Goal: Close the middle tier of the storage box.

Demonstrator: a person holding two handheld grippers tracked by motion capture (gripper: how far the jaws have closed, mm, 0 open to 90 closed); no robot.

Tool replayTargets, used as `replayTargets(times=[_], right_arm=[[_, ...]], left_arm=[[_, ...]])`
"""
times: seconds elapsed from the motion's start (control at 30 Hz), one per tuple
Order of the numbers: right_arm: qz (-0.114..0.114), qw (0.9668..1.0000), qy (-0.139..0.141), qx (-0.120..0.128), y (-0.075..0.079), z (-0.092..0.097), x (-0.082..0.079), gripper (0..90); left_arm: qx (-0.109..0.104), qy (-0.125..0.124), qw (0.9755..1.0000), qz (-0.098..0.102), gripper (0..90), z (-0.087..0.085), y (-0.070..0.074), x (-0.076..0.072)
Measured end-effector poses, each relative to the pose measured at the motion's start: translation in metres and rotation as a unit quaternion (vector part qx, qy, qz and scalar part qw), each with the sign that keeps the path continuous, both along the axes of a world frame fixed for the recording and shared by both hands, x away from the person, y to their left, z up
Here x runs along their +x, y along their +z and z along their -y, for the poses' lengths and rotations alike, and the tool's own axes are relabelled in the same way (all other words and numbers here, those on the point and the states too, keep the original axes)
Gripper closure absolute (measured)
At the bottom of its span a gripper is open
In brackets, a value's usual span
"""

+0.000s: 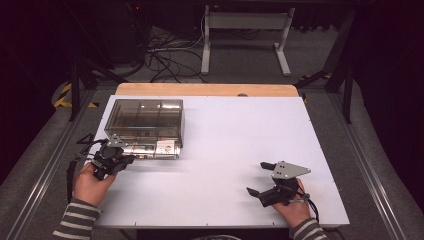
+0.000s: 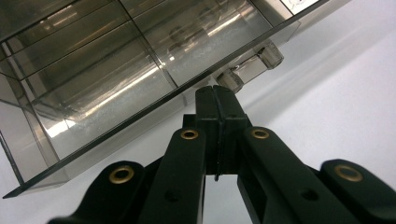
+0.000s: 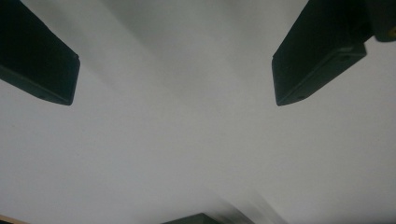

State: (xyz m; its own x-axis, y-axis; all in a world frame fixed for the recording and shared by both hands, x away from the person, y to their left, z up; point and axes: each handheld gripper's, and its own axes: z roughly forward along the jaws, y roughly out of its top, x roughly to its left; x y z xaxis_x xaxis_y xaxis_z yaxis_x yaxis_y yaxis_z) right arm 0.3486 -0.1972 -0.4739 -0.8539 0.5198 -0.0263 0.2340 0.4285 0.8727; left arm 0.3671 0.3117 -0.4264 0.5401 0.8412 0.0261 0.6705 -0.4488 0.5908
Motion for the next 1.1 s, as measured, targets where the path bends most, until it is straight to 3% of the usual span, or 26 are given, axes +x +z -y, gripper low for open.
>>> replayTargets(times=[0.23,1.1], right_arm=[[-0.002,1.0000,-0.001,0.002,0.000,0.000,0.000,1.6],[0.000,1.0000,0.000,-0.002,0.000,0.000,0.000,1.6]], left_arm=[[-0.007,0.008,0.9999,0.012,89.9,-0.001,0.002,0.005],[-0.034,0.036,0.9984,0.026,89.9,-0.001,-0.004,0.023]])
